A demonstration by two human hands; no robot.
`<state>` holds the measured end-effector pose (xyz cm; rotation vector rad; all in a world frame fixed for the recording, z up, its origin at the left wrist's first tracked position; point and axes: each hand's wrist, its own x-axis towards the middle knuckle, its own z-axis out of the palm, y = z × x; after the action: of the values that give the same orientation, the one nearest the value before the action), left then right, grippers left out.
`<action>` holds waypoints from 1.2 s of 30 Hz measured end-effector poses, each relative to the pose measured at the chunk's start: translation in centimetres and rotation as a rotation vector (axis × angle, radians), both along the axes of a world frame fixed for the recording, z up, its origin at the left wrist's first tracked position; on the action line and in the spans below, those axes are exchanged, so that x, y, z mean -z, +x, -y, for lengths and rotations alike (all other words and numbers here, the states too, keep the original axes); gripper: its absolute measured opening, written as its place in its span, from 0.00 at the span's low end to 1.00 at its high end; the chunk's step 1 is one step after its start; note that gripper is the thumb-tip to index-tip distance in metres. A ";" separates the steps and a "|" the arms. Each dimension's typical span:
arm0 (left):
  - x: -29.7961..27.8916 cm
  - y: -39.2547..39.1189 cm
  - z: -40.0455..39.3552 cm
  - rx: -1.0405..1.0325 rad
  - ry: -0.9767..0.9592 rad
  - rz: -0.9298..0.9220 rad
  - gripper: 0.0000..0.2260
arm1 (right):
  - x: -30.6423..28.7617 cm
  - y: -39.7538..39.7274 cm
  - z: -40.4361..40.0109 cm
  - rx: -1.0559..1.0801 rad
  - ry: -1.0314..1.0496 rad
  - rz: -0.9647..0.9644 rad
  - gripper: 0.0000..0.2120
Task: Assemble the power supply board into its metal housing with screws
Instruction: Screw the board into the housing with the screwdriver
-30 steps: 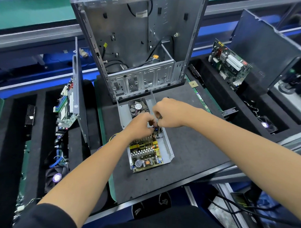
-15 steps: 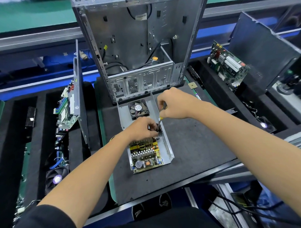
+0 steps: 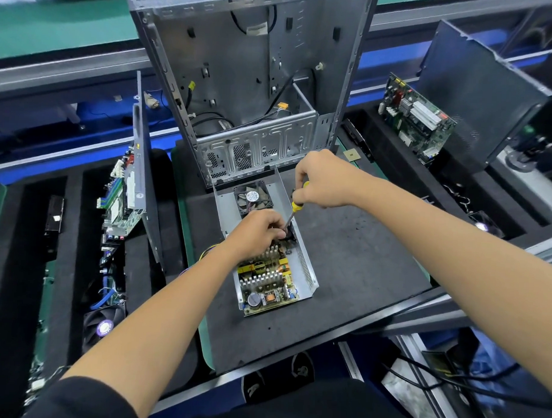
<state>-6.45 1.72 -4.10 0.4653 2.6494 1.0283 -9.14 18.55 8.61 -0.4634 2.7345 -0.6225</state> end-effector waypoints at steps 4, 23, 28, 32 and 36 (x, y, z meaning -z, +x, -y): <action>0.0 0.0 0.0 -0.002 0.024 -0.014 0.06 | 0.2 -0.1 0.0 0.033 -0.020 0.006 0.05; 0.4 -1.6 -0.3 0.052 -0.182 0.103 0.08 | 3.4 1.5 2.1 -0.217 0.231 -0.043 0.11; 0.5 -1.5 -0.6 0.057 -0.182 0.131 0.08 | 3.7 1.3 2.2 -0.221 0.258 -0.061 0.10; 0.4 -1.4 -0.5 0.057 -0.163 0.076 0.04 | 3.6 1.1 2.0 -0.225 0.261 -0.074 0.10; 0.2 -1.2 -0.5 0.064 -0.134 0.041 0.03 | 3.6 1.0 1.9 -0.234 0.272 -0.073 0.09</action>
<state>-7.63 2.22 -4.30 0.4913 2.6274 0.8269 -8.12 16.61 4.96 -0.7348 2.7191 -0.1753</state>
